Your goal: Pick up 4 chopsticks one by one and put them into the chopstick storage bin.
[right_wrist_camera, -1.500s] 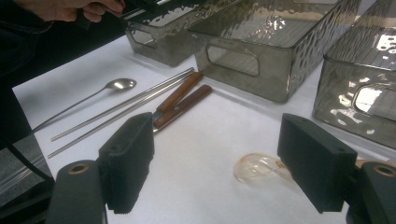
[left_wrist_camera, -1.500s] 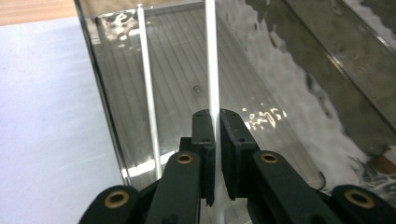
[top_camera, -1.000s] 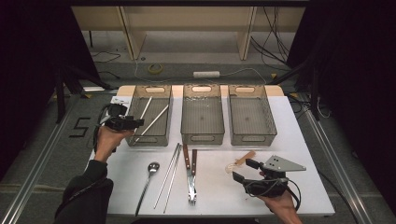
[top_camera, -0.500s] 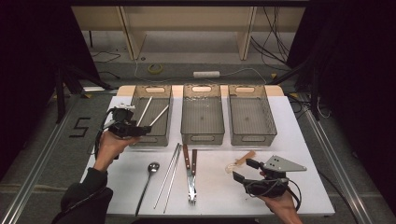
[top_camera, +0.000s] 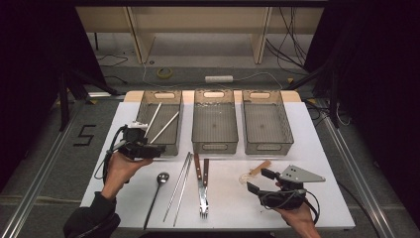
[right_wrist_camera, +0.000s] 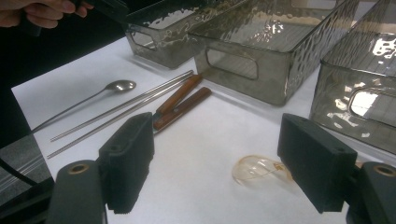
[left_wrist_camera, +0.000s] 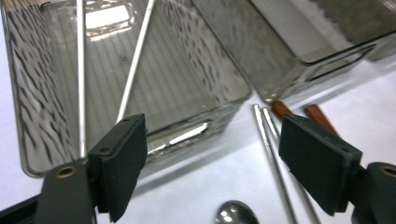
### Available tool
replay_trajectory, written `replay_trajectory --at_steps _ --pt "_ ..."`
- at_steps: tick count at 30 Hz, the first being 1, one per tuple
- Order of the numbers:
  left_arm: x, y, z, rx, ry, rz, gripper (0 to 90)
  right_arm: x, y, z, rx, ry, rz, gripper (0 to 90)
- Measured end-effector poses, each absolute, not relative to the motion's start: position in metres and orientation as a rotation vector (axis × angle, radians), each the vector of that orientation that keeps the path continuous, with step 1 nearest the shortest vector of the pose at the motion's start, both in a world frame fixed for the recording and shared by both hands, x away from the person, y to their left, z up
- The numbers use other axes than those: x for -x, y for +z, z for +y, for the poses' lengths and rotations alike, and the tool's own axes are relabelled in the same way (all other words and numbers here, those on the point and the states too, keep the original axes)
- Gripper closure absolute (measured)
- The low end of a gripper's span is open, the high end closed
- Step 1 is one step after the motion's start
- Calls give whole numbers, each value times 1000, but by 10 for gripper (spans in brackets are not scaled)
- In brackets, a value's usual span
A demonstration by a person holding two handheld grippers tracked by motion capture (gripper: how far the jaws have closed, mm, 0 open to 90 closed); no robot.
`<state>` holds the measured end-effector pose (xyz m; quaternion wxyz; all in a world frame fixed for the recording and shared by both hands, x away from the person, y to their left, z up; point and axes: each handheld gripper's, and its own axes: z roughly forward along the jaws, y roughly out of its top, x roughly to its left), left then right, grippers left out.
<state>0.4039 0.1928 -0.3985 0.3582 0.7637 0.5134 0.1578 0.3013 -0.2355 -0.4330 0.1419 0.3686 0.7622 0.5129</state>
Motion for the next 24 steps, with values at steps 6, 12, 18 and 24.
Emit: replay_trajectory --at_steps 6,12,18,24 --pt "-389 -406 183 -1992 410 1310 231 -301 -433 -235 -1067 1477 2201 283" --pt "-377 -413 177 -2016 402 1302 231 -301 -433 -235 -1065 1475 2200 282" --pt "-370 -418 171 -2057 356 1297 238 -301 -433 -235 -1064 1475 2202 283" --pt "-365 -425 164 -2117 302 1298 282 -301 -433 -234 -1061 1476 2203 283"
